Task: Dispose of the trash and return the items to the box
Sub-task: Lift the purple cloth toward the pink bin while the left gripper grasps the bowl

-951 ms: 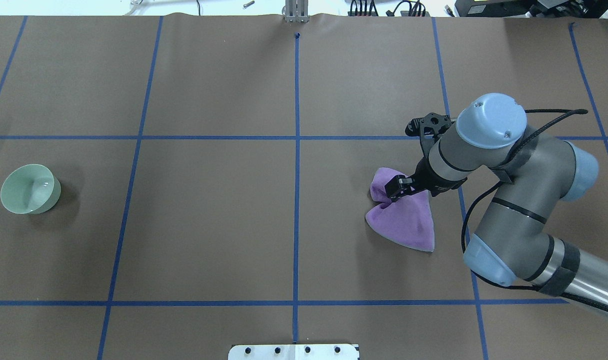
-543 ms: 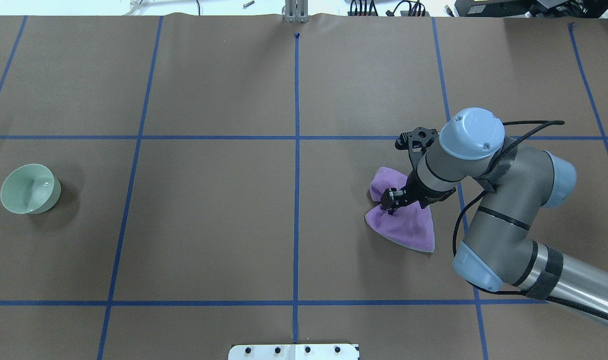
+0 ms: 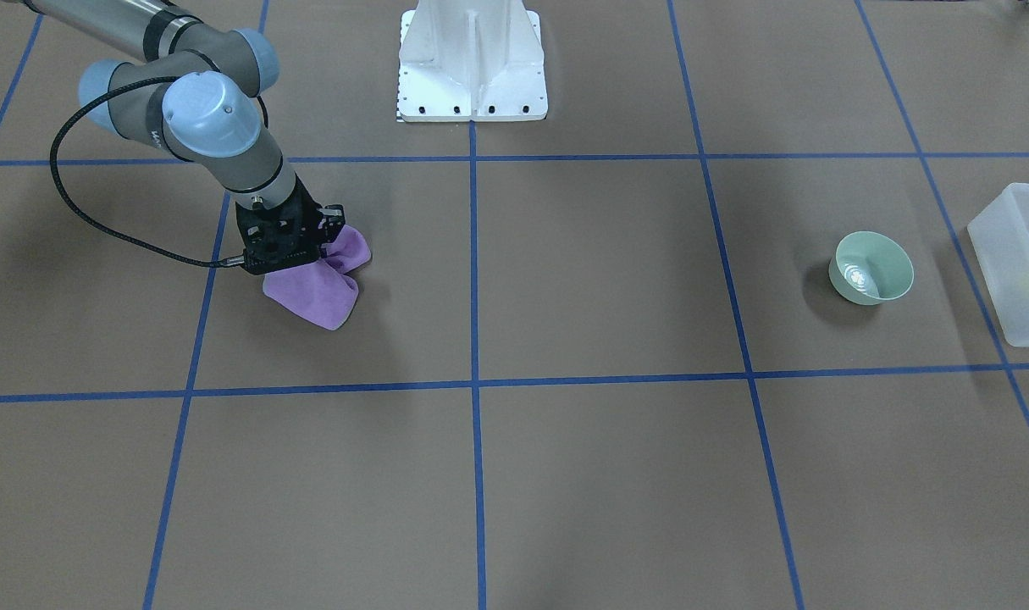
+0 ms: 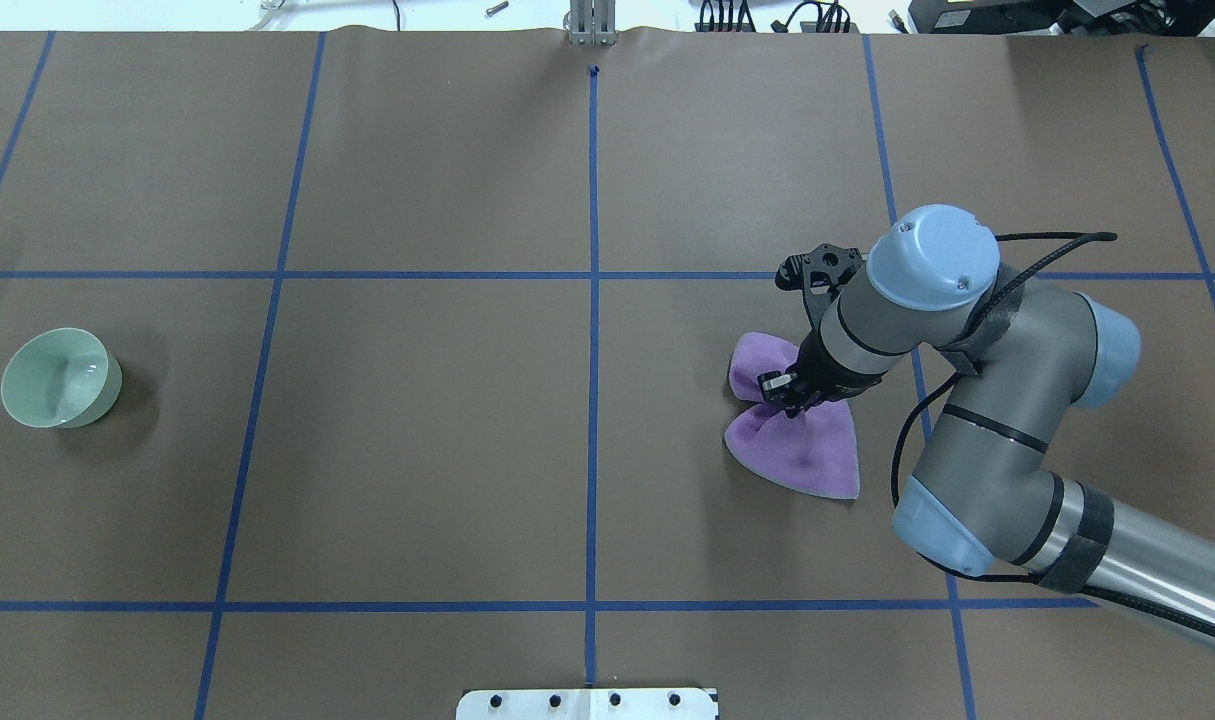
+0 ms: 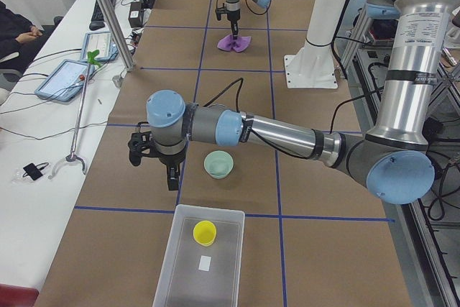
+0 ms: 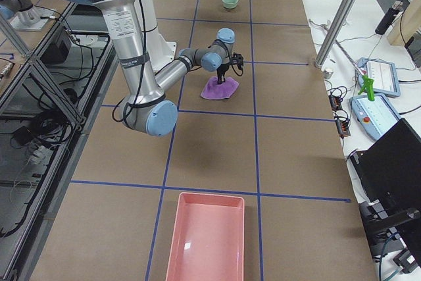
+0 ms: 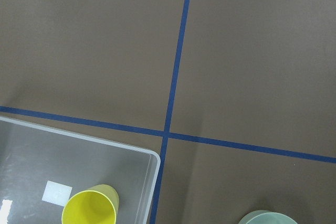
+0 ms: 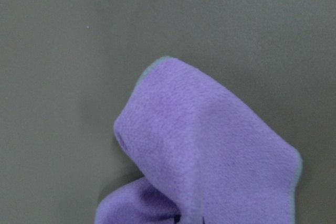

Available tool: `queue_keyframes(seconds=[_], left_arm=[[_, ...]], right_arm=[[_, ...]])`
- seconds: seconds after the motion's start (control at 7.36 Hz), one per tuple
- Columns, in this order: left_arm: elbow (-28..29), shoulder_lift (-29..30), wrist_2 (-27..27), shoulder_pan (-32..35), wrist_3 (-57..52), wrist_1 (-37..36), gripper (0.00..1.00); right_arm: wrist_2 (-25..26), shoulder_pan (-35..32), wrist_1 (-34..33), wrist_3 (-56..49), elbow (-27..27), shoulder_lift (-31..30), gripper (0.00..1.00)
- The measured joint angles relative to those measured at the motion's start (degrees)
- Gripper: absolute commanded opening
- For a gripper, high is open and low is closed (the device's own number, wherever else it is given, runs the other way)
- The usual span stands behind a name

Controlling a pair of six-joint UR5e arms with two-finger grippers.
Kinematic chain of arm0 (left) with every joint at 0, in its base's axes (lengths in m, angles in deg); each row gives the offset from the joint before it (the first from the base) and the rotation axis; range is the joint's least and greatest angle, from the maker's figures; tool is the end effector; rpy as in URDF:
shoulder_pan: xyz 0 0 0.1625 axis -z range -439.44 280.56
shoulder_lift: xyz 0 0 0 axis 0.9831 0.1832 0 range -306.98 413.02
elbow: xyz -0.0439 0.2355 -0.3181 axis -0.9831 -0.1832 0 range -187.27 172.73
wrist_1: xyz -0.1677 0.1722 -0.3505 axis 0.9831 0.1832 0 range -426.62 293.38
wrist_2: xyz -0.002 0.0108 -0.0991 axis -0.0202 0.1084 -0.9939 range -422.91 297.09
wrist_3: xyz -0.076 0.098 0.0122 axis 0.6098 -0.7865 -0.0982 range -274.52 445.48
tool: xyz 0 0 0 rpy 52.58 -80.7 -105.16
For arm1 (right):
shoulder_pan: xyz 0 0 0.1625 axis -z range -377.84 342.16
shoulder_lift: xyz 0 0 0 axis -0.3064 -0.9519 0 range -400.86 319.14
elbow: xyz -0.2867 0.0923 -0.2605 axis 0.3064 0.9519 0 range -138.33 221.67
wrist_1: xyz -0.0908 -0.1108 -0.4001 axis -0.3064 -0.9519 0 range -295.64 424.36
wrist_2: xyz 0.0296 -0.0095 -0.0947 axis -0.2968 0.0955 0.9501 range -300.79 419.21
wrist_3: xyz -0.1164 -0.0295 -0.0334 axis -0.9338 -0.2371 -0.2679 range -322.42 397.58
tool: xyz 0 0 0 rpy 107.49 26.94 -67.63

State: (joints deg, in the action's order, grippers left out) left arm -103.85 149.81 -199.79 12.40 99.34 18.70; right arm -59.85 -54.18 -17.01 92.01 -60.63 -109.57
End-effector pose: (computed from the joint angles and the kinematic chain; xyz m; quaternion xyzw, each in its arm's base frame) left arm -0.0601 -0.5495 0.5337 0.0276 0.4017 -0.0951 0.9104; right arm -0.4626 -0.4305 0.3240 0.0152 -0.4197 -0.0843 0.9036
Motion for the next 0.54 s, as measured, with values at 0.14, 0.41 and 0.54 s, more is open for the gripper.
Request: queue_keyframes(seconds=[0.14,0.41,0.54], left_arm=[[-0.11,-0.36,-0.04,-1.97,2.87,1.64,0.99],[-0.15,-2.85,-0.04,-7.87,12.87,11.22,0.99],[-0.01,-5.17,0.06,-11.62,18.62,17.74,0.99]], right_arm=[[-1.38,-2.07,-0.27,0.20,-0.78,0.19,0.00],[-3.70,-6.63,-2.95,0.60,-4.42,0.10,0.00],[-4.10,-8.89,-6.86,0.68,-7.96,0.17,0.00]])
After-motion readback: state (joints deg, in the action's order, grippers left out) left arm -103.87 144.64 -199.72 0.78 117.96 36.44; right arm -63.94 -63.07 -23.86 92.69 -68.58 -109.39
